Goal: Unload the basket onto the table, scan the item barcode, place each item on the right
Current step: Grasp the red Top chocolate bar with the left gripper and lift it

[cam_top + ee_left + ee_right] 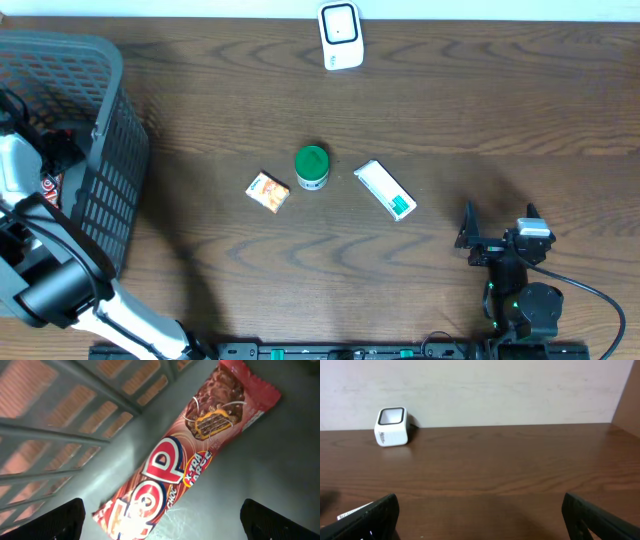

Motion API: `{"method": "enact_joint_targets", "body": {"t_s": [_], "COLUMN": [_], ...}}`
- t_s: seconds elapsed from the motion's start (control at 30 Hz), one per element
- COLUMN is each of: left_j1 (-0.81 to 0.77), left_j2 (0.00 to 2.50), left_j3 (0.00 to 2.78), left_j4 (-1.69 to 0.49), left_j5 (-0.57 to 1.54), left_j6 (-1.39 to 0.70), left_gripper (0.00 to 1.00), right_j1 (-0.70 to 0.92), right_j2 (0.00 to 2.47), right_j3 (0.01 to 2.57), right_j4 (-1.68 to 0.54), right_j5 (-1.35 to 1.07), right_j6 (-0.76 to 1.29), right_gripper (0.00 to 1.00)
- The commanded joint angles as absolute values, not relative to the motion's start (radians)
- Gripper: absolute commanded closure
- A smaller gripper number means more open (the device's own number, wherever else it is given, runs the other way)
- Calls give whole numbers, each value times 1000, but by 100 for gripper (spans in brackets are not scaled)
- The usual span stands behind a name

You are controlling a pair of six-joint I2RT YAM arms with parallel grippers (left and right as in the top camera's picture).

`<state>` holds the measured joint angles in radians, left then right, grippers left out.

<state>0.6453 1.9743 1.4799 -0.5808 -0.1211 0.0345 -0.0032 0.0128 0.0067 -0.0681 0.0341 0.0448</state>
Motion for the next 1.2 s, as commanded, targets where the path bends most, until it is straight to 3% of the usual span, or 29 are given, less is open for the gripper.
{"method": "enact_joint_targets", "body": {"t_s": [0.0, 0.37, 0.43, 0.5, 0.57, 0.73, 0.87, 1.17], "left_j1": [652, 652, 652, 651, 651, 651, 649, 649], "left_j2": [2019, 2035, 2035, 2035, 2035, 2033, 2014, 1739], "left_j3": [1472, 1326, 1304, 1287, 1275, 1270, 1270, 1307], "left_j4": [-580, -439, -419, -411, -410, -431, -442, -430], "left_j5": [-115, -112, -112, -112, -112, -111, -111, 17], "left_j6": [60, 51, 30, 1, -33, -118, -192, -233], "left_gripper": [1, 2, 12, 37, 55, 85, 92, 93], "right_j1": [7, 7, 7, 7, 7, 7, 7, 7], "right_j2": [12, 12, 12, 12, 12, 12, 12, 12], "right_j3": [6, 6, 6, 6, 6, 6, 6, 6], "right_j4": [-71, -71, -72, -72, -72, -72, -72, -71], "right_j5": [40, 40, 40, 39, 40, 40, 40, 40], "right_j6": [55, 55, 55, 55, 55, 55, 55, 55], "right_gripper": [1, 1, 1, 1, 1, 1, 1, 1]}}
